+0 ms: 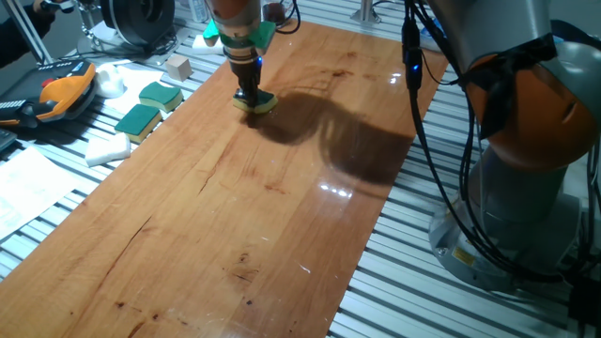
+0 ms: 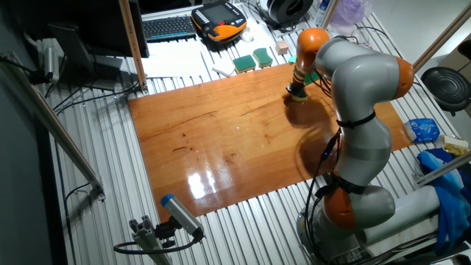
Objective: Clean the tabletop with a sponge
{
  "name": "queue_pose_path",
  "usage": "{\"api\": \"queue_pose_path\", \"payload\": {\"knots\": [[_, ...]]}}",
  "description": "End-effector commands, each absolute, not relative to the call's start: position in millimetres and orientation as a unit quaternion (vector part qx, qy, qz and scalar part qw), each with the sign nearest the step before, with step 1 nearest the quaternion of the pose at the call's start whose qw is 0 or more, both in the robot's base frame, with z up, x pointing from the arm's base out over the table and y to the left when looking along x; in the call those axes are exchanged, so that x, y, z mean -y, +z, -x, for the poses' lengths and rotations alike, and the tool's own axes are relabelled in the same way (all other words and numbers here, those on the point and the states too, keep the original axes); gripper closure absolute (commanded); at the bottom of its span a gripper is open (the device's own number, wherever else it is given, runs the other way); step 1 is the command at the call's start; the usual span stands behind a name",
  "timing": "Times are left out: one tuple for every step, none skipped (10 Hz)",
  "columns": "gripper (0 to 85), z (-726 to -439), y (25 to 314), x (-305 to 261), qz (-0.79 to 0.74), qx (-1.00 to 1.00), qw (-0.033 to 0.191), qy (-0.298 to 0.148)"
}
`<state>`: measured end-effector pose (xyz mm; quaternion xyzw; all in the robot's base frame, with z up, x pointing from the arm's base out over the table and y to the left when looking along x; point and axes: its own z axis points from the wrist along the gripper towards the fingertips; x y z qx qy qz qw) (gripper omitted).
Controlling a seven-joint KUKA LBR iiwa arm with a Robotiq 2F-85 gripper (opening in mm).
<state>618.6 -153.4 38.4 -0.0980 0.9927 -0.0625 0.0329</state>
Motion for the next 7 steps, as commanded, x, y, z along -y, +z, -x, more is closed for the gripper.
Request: {"api": "queue_pose_path", "payload": {"knots": [[85.0,-618.9,37.2,154.8,0.099,-0.993,0.033,-0.062],[85.0,-619.8,36.7,156.8,0.101,-0.992,0.033,-0.061],[85.0,-621.3,36.8,159.6,0.103,-0.992,0.033,-0.06],[85.0,-622.1,36.6,160.8,0.105,-0.992,0.033,-0.06],[85.0,-622.4,36.0,160.8,0.105,-0.992,0.033,-0.06],[85.0,-622.6,35.1,160.8,0.105,-0.992,0.034,-0.059],[85.0,-623.0,33.6,160.8,0.105,-0.992,0.034,-0.059]]}}
